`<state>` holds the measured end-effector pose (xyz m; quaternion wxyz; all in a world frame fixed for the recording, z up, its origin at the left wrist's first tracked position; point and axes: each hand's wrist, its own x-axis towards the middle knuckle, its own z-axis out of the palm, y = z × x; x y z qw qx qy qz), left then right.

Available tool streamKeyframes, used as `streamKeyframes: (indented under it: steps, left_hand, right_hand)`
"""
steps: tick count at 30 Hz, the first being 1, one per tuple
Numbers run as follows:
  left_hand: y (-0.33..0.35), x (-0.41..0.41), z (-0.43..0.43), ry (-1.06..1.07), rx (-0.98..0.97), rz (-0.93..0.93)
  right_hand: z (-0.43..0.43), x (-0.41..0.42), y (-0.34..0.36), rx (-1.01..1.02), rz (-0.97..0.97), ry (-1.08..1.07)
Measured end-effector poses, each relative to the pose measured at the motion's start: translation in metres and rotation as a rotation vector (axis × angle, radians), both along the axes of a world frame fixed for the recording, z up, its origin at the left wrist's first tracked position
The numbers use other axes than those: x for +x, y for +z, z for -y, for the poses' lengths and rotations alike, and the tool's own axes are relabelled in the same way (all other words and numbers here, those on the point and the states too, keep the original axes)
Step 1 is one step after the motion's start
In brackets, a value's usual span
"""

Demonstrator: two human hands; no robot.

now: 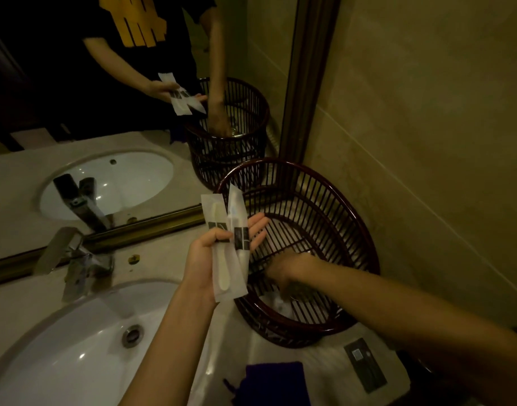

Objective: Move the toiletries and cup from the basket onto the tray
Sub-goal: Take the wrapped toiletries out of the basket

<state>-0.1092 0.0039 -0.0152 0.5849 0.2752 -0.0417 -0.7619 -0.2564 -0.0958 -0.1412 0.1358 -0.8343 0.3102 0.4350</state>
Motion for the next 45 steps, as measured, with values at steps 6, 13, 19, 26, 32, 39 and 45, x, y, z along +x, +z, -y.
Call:
streamKeyframes:
  steps: [6,13,19,26,32,39,45]
  left_hand:
    - [-0.003,0.0,0.0,0.021,-0.03,0.015]
    - [-0.005,0.004,0.002,0.026,0.003,0.016]
    - [-0.009,0.007,0.003,0.032,0.043,-0.017]
    - [-0.013,0.008,0.004,0.028,0.047,-0.073]
    - [-0.016,0.008,0.005,0.04,0.026,-0.05]
    - [-0.015,0.01,0.001,0.06,-0.05,-0.007]
    - [-0.02,0.018,-0.004,-0.03,-0.094,-0.047]
  right_hand:
    - [-0.011,0.005,-0.027,-0.07,-0.142,0.237]
    - [-0.016,0.007,-0.016,0.103,0.01,-0.036]
    - [0.008,0.005,0.047,0.194,0.213,-0.27]
    - [0.008,-0.043,0.14,-0.314,1.134,-0.76]
    - [-0.007,-0.047,0.185,-0.239,1.502,-0.966]
    - [-0.07,0.01,0.171,-0.846,1.318,-0.013]
    - [-0.096,0.018,0.149,-0.628,1.159,0.077]
